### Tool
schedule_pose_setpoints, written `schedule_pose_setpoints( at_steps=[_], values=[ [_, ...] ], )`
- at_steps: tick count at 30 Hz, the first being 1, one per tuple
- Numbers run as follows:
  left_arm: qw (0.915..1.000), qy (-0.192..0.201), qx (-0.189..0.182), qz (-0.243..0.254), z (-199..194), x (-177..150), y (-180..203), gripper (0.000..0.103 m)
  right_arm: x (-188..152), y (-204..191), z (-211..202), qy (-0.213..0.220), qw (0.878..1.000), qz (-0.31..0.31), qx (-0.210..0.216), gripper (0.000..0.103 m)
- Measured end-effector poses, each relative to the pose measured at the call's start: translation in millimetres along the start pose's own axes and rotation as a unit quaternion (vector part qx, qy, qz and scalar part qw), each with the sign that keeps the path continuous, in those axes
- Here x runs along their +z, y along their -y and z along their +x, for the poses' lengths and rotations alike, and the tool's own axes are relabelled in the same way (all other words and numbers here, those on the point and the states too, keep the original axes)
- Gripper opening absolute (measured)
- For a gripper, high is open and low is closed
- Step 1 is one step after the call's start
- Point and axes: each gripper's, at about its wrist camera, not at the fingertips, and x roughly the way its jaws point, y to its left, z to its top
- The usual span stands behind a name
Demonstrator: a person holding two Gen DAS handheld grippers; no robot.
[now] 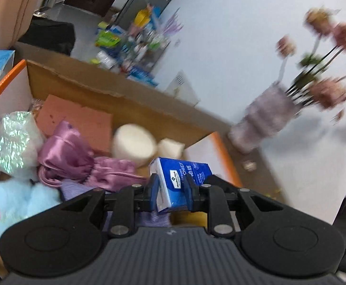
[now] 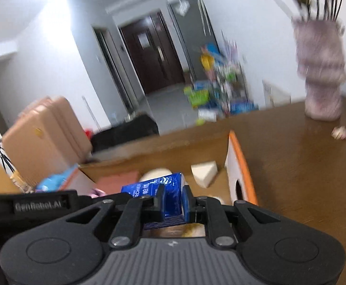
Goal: Organize soft objects
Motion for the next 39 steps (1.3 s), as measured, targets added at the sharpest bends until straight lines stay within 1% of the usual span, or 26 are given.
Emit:
schedule_pose_setpoints(
  at_steps=[2,4,5,6,7,8,9,11,12,13,14,15,17,18,21,22,24,26,29,30,31,33,35,37,38,39],
  values=[
    [1.0000,-0.006,0.006,0.004,6.2,-0.5,-8.2,0.023,0.5,3.3,12.4,-0.014,1.000,0.006,0.008,0.014],
    [0.9999,-0.010,0.010,0.006,9.2,-0.5,-13.7,0.023,0.1,-1.2,18.3,-0.022,1.000,-0.004,0.004,0.014],
    [0.9996,-0.015,0.021,0.008,11.8,0.5,-14.2,0.023,-1.5,-5.0,22.2,-0.030,1.000,-0.010,-0.002,0.014],
    [0.9991,-0.019,0.036,0.009,13.4,2.4,-14.1,0.023,-3.7,-8.6,29.3,-0.045,0.999,-0.014,-0.003,0.017],
    [0.9985,-0.017,0.052,0.007,12.8,4.6,-14.6,0.023,-5.6,-10.7,36.3,-0.059,0.998,-0.012,0.002,0.017],
    [0.9982,-0.012,0.058,0.009,10.9,7.4,-14.9,0.023,-7.2,-13.8,40.2,-0.063,0.998,-0.013,0.004,0.017],
    [0.9985,-0.012,0.052,0.009,11.0,9.0,-16.7,0.023,-8.5,-18.3,41.2,-0.058,0.998,-0.027,-0.012,0.013],
    [0.9981,-0.036,0.048,0.011,17.8,7.4,-17.0,0.022,-11.9,-26.6,37.1,-0.051,0.997,-0.047,-0.033,0.013],
    [0.9979,-0.041,0.047,0.020,19.0,6.6,-12.1,0.022,-12.9,-29.7,33.8,-0.049,0.997,-0.050,-0.029,0.014],
    [0.9970,-0.042,0.055,0.033,19.7,5.4,-7.4,0.022,-13.0,-32.1,31.2,-0.049,0.997,-0.051,-0.033,0.010],
    [0.9957,-0.045,0.064,0.049,19.6,4.6,-2.6,0.023,-11.3,-33.9,29.0,-0.048,0.997,-0.054,-0.040,0.010],
    [0.9950,-0.050,0.068,0.054,17.5,5.6,-0.4,0.025,-9.6,-34.7,24.0,-0.044,0.997,-0.056,-0.042,0.012],
    [0.9963,-0.043,0.060,0.044,4.7,8.7,-0.5,0.025,-4.2,-35.5,9.3,-0.037,0.997,-0.053,-0.042,0.014],
    [0.9962,-0.035,0.063,0.049,-5.5,9.7,2.1,0.026,0.1,-34.0,-3.5,-0.027,0.997,-0.057,-0.043,0.014],
    [0.9945,0.002,0.067,0.080,-46.8,10.4,13.6,0.033,14.0,-36.3,-40.8,-0.001,0.996,-0.070,-0.047,0.018],
    [0.9933,0.013,0.070,0.091,-62.2,10.9,18.8,0.037,15.7,-37.9,-55.5,0.007,0.996,-0.076,-0.048,0.019],
    [0.9896,0.038,0.078,0.114,-94.6,10.5,28.9,0.041,20.3,-42.8,-86.4,0.026,0.994,-0.088,-0.052,0.025],
    [0.9840,0.068,0.090,0.138,-130.1,7.3,37.6,0.044,20.7,-46.0,-118.1,0.045,0.993,-0.098,-0.051,0.030],
    [0.9724,0.116,0.108,0.171,-185.3,-4.9,47.6,0.056,15.7,-50.0,-166.9,0.072,0.990,-0.108,-0.045,0.034],
    [0.9699,0.126,0.110,0.176,-199.0,-9.8,49.2,0.061,12.6,-51.6,-180.5,0.078,0.990,-0.111,-0.044,0.035],
    [0.9684,0.134,0.111,0.179,-212.1,-15.5,50.5,0.063,9.9,-52.7,-191.4,0.083,0.989,-0.113,-0.043,0.036],
    [0.9661,0.139,0.114,0.186,-229.7,-26.6,54.6,0.064,3.7,-55.9,-208.2,0.089,0.989,-0.113,-0.041,0.038],
    [0.9618,0.150,0.129,0.189,-245.7,-41.1,57.3,0.068,-7.8,-59.3,-224.6,0.097,0.988,-0.111,-0.038,0.038],
    [0.9559,0.175,0.137,0.192,-265.3,-64.2,59.1,0.080,-26.1,-64.7,-240.2,0.115,0.987,-0.111,-0.032,0.040],
    [0.9516,0.192,0.141,0.194,-276.7,-79.3,59.5,0.083,-39.5,-66.2,-251.4,0.127,0.985,-0.116,-0.027,0.042],
    [0.9467,0.209,0.143,0.200,-288.0,-97.3,59.4,0.086,-55.8,-66.8,-262.9,0.142,0.982,-0.122,-0.023,0.046]
  ],
)
